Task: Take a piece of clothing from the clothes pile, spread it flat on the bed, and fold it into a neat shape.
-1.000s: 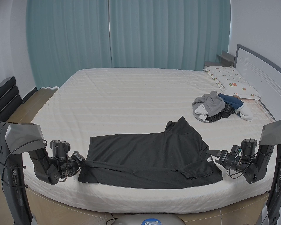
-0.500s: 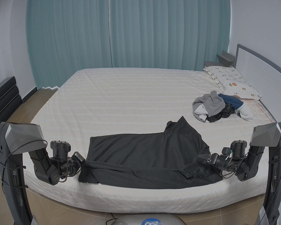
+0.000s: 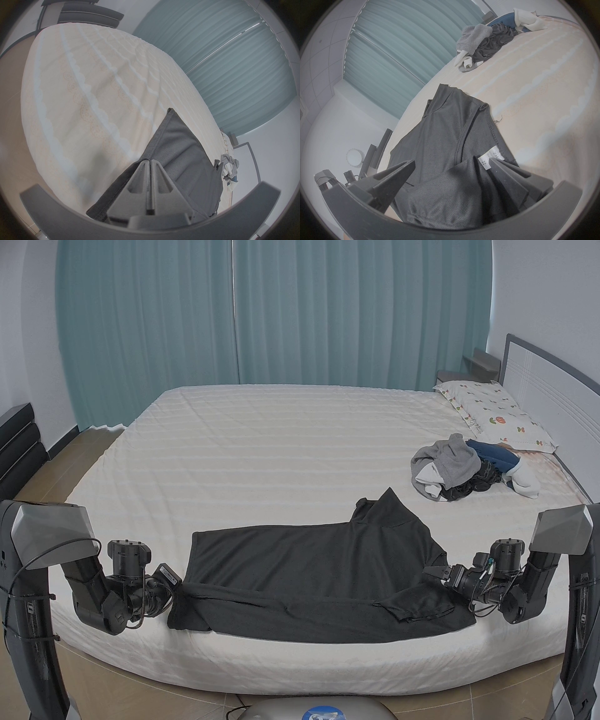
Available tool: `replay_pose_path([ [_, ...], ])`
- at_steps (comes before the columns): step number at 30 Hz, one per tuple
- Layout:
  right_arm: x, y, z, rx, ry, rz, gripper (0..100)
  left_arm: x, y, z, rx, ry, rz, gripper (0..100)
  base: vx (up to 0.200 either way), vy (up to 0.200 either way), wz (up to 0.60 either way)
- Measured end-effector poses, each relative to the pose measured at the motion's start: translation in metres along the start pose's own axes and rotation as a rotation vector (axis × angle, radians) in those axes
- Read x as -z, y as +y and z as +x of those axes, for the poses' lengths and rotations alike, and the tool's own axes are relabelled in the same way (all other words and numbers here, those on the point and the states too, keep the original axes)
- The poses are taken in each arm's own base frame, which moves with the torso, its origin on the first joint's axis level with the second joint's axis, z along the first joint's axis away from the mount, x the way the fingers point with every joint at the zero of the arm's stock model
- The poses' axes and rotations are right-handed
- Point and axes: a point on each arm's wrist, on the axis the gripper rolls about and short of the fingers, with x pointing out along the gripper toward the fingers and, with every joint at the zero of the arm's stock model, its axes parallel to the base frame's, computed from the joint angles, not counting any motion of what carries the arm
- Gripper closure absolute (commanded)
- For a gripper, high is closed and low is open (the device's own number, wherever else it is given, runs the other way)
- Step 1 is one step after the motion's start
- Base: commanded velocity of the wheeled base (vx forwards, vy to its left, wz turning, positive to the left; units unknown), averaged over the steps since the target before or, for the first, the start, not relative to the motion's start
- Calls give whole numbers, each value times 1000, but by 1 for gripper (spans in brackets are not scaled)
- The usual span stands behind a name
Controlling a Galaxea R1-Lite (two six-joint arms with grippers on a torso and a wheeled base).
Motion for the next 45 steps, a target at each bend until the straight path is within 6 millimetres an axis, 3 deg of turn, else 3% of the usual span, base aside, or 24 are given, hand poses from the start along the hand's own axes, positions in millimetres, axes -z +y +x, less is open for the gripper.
replay_pose_path([
  [3, 1, -2, 2, 1, 5, 1, 0, 0, 0, 0, 0, 0, 0, 100, 0, 0, 0],
  [4, 2, -2, 3, 0, 6, 0, 100, 0, 0, 0, 0, 0, -1, 100, 0, 0, 0],
  [21, 4, -6, -5, 14, 13, 18, 100, 0, 0, -1, -1, 0, 0, 100, 0, 0, 0],
  [28, -2, -1, -31, -5, 1, 51, 100, -1, -1, -4, 5, -5, 0, 100, 0, 0, 0],
  [45, -5, 32, -105, -49, -98, 71, 100, 3, -17, -41, 54, -4, 26, 100, 0, 0, 0],
])
